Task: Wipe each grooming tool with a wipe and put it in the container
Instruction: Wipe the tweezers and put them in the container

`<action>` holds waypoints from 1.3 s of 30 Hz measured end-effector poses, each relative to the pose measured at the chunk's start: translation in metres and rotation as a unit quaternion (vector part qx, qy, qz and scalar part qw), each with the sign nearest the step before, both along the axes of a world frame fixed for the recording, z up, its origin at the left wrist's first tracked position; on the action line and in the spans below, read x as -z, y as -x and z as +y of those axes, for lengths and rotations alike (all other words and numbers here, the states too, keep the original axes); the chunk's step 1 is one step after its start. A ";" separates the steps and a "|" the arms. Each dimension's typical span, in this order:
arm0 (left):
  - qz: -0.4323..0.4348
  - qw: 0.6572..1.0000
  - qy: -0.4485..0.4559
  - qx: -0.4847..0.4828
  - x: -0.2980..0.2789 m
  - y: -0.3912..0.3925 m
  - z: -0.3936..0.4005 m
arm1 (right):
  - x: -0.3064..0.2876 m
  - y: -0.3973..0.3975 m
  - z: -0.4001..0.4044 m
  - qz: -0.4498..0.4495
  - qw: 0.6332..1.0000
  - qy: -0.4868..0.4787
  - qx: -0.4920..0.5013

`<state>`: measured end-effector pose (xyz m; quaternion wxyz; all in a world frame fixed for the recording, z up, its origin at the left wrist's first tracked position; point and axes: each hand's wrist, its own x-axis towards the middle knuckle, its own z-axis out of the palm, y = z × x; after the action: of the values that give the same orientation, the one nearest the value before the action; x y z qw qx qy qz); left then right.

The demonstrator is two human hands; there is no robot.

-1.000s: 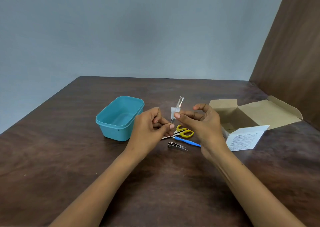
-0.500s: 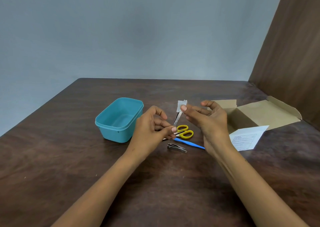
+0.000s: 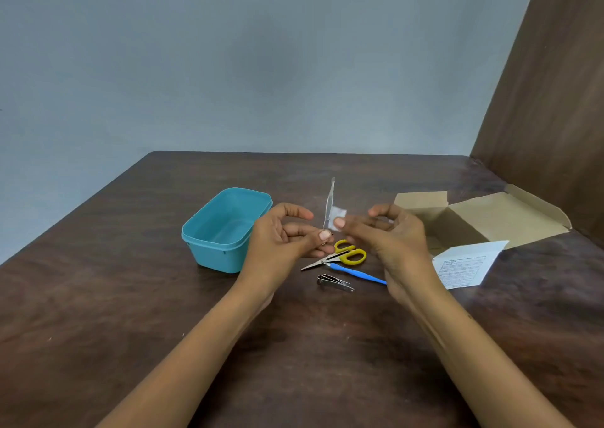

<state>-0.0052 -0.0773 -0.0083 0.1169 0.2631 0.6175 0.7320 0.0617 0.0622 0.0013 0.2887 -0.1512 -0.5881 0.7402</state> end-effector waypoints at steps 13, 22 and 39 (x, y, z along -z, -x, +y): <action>-0.012 0.999 -0.005 0.045 0.000 -0.001 0.000 | -0.006 -0.004 0.002 -0.041 0.993 -0.014 -0.111; 0.060 0.992 0.107 0.008 0.000 -0.001 -0.001 | -0.002 -0.004 0.004 -0.076 0.982 -0.151 -0.080; -0.018 0.998 0.055 -0.027 0.009 -0.002 0.010 | 0.004 -0.012 -0.004 -0.104 0.968 -0.218 -0.071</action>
<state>-0.0028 -0.0677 -0.0168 0.1225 0.2266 0.6617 0.7041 0.0738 0.0586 -0.0023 0.1982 -0.1183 -0.7715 0.5929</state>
